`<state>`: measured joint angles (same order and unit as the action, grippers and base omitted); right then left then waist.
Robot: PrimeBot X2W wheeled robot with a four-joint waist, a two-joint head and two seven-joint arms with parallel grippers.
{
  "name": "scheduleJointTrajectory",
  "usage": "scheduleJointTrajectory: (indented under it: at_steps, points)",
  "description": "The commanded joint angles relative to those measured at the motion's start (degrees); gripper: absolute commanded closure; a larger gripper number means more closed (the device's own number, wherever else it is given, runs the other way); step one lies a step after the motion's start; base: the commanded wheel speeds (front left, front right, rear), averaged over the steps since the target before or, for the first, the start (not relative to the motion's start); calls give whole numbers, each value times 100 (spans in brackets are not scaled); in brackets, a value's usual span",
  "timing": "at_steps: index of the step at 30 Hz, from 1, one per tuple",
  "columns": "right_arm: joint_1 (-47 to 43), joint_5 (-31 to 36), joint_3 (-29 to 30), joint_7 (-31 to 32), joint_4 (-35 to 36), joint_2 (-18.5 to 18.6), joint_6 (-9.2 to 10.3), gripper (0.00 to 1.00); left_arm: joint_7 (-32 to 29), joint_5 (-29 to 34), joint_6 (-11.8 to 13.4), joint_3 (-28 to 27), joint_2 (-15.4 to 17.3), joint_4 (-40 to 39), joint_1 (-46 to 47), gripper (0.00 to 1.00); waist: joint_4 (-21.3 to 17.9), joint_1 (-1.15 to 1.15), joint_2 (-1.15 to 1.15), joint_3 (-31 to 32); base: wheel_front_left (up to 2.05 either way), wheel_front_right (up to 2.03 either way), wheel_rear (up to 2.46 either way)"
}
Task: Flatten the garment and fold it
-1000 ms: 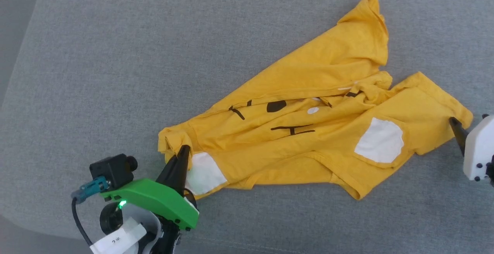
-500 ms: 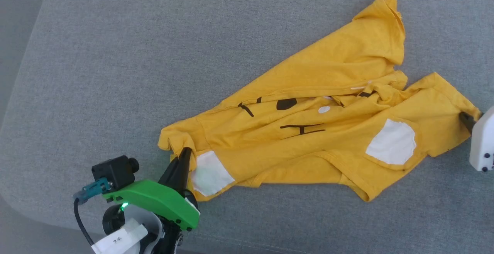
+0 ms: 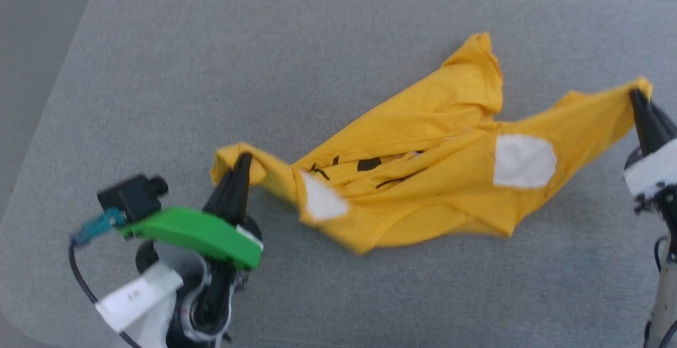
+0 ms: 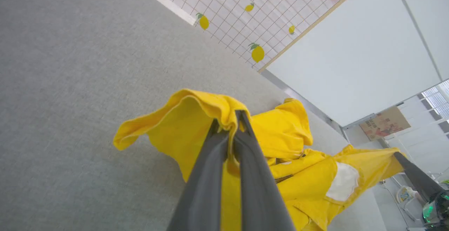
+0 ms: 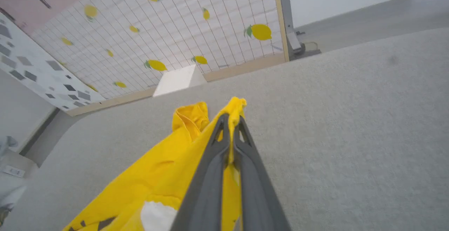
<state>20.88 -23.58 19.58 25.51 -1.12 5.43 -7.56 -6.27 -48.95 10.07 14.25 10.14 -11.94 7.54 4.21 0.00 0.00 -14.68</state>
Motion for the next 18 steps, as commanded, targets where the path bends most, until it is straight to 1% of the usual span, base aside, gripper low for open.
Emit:
scheduleJointTrajectory:
  at_steps: [1, 4, 6, 10, 15, 18]
  points:
    - [242, -88, -11, -114, 165, -54, 8, 100, -80, -58, -28, -53, -1, -70, 297, 100, -257, 0, 0, 454, 0, 0, 0]
    - [610, -161, -163, -300, 477, -143, 8, 100, -348, -31, 20, -114, 142, -88, 894, 100, -350, 0, 0, 658, 0, 0, 0]
    - [883, -115, -312, -365, 618, -164, 8, 100, -534, 110, 59, -98, 293, -18, 1335, 100, -406, 0, 0, 769, 0, 0, 0]
    - [1486, 38, -604, -318, 675, -155, 8, 100, -947, 386, 97, 47, 518, 269, 2268, 100, -495, 0, 0, 950, 0, 0, 0]
    - [2398, 374, -868, -351, 389, 23, 8, 100, -1414, 508, 143, 119, 594, 956, 3480, 100, -598, 0, 0, 1123, 0, 0, 0]
    - [3079, 652, -987, -368, -70, 151, 8, 100, -1685, 652, 161, 138, 729, 1500, 4292, 100, -705, 0, 0, 1143, 0, 0, 0]
